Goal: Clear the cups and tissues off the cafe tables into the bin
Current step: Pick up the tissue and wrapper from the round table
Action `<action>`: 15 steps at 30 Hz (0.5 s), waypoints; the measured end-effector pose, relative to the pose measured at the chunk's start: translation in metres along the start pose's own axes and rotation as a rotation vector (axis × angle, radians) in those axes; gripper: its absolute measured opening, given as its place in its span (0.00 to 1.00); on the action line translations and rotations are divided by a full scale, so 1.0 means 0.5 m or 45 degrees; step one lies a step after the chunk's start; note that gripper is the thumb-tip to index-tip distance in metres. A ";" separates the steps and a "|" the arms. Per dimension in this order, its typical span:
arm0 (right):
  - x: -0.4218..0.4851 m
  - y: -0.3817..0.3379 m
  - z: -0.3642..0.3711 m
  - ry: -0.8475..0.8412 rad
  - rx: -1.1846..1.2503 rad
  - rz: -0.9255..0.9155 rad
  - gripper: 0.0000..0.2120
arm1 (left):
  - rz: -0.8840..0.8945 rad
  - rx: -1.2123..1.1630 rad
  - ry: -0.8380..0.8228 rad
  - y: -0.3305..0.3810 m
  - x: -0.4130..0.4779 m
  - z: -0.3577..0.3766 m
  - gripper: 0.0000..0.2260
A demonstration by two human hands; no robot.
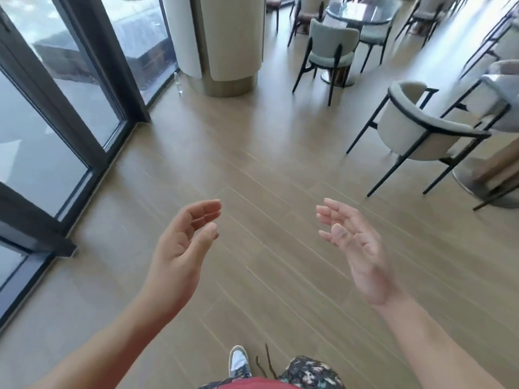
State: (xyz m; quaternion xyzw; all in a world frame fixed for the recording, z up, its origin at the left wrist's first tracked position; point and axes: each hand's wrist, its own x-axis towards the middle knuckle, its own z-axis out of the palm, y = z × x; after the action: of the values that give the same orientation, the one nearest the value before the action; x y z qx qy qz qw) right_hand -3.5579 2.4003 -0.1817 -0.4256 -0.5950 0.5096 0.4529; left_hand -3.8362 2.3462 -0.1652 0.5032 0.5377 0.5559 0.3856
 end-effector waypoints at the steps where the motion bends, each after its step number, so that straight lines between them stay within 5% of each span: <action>1: 0.024 0.001 -0.002 0.005 0.005 0.015 0.30 | -0.004 -0.012 -0.017 -0.004 0.033 0.006 0.19; 15: 0.448 0.087 -0.163 0.241 0.069 0.000 0.33 | -0.011 0.018 -0.139 -0.078 0.526 0.228 0.20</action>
State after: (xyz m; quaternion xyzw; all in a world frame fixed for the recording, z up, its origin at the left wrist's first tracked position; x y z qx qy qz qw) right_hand -3.5276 2.6404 -0.1953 -0.4594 -0.5356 0.4831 0.5183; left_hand -3.7811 2.6299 -0.1755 0.5331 0.5221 0.5220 0.4132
